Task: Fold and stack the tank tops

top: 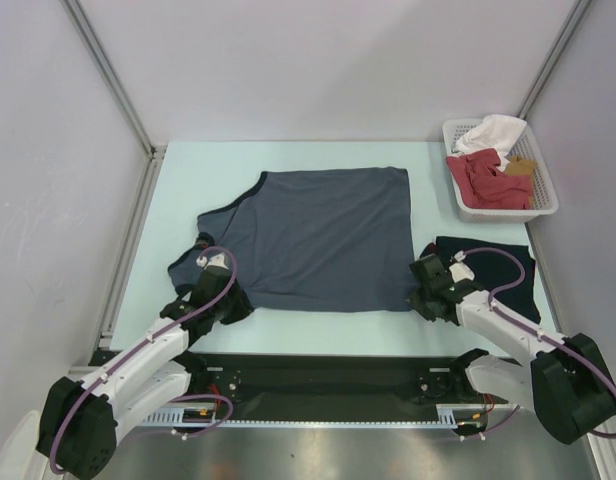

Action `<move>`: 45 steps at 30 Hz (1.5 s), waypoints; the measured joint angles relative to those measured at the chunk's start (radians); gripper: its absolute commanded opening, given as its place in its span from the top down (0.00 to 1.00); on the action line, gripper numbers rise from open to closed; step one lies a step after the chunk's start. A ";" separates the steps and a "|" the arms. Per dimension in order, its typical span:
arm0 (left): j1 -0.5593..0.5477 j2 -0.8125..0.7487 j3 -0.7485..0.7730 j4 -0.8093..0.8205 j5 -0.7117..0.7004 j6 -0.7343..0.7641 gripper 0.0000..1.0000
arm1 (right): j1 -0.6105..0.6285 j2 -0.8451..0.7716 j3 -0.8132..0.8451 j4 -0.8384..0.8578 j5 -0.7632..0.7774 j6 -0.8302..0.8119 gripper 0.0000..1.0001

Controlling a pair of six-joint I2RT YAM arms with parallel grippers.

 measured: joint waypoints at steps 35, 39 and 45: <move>-0.001 0.048 0.109 -0.087 -0.019 -0.018 1.00 | -0.158 -0.035 0.198 -0.124 0.051 -0.098 1.00; -0.001 0.079 0.166 -0.098 -0.019 0.002 1.00 | -0.174 -0.008 0.215 -0.114 0.036 -0.130 1.00; -0.001 0.103 0.204 -0.099 -0.025 0.027 1.00 | -0.185 0.067 0.250 -0.074 0.024 -0.157 1.00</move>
